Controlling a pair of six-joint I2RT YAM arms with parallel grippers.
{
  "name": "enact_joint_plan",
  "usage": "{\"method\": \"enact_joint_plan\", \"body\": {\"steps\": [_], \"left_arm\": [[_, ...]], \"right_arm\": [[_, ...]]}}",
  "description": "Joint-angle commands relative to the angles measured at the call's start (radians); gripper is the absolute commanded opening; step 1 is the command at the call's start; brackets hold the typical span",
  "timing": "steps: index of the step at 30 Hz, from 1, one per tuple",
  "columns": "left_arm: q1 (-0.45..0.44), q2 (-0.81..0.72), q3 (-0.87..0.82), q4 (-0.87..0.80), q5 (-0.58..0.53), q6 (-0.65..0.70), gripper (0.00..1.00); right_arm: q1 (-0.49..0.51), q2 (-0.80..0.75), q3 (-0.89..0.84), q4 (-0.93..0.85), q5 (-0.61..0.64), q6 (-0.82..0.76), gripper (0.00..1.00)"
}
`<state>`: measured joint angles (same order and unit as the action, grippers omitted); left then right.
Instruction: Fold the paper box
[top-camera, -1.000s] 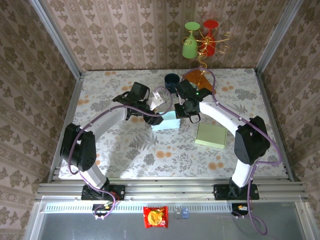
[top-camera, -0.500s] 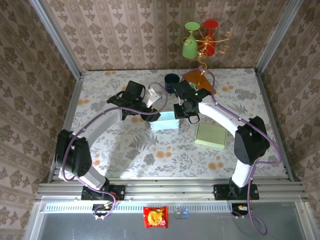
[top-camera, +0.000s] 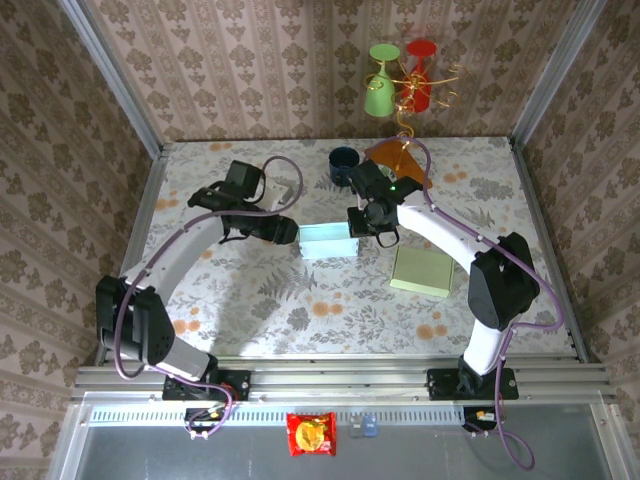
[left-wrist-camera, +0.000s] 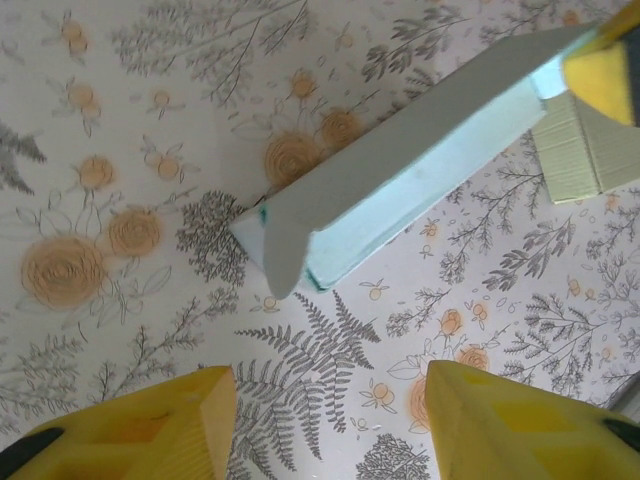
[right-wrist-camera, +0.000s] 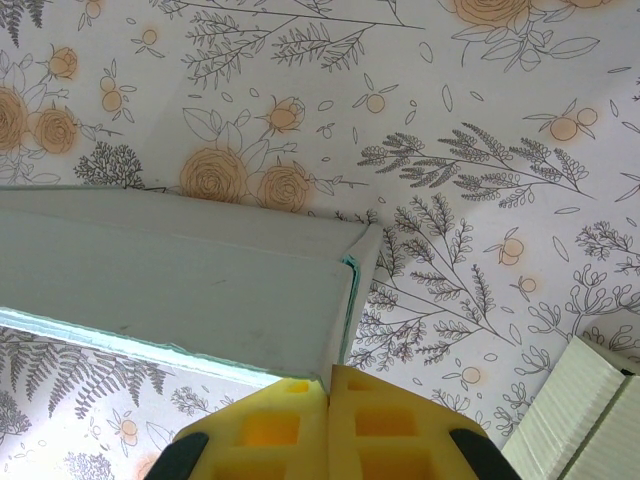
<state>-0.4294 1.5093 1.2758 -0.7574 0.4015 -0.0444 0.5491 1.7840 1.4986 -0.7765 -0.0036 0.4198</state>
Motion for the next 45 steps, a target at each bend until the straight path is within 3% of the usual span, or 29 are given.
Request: {"method": "enact_joint_plan", "body": {"steps": [1, 9, 11, 21, 32, 40, 45], "left_arm": [[0.000, 0.028, 0.031, -0.017, 0.032, -0.075, 0.52], [-0.020, 0.084, 0.070, -0.018, -0.087, -0.071, 0.44], [-0.064, 0.090, 0.078, -0.014, -0.127, -0.060, 0.44], [-0.089, 0.117, 0.067, 0.022, -0.197, -0.059, 0.31], [-0.098, 0.148, 0.071, 0.049, -0.198, -0.069, 0.26], [-0.098, 0.158, 0.068, 0.065, -0.198, -0.083, 0.12], [-0.101, 0.154, 0.062, 0.073, -0.190, -0.109, 0.09]], "right_arm": [[0.008, -0.017, 0.025, -0.024, 0.008, 0.012, 0.00], [0.008, -0.011, 0.026, -0.024, 0.003, 0.011, 0.00], [0.008, -0.007, 0.030, -0.025, 0.001, 0.010, 0.00], [0.006, -0.009, 0.023, -0.020, 0.001, 0.012, 0.00], [0.006, -0.006, 0.023, -0.020, -0.003, 0.012, 0.00], [0.005, -0.007, 0.021, -0.020, -0.006, 0.007, 0.00], [0.005, -0.006, 0.023, -0.017, -0.008, 0.012, 0.00]]}}
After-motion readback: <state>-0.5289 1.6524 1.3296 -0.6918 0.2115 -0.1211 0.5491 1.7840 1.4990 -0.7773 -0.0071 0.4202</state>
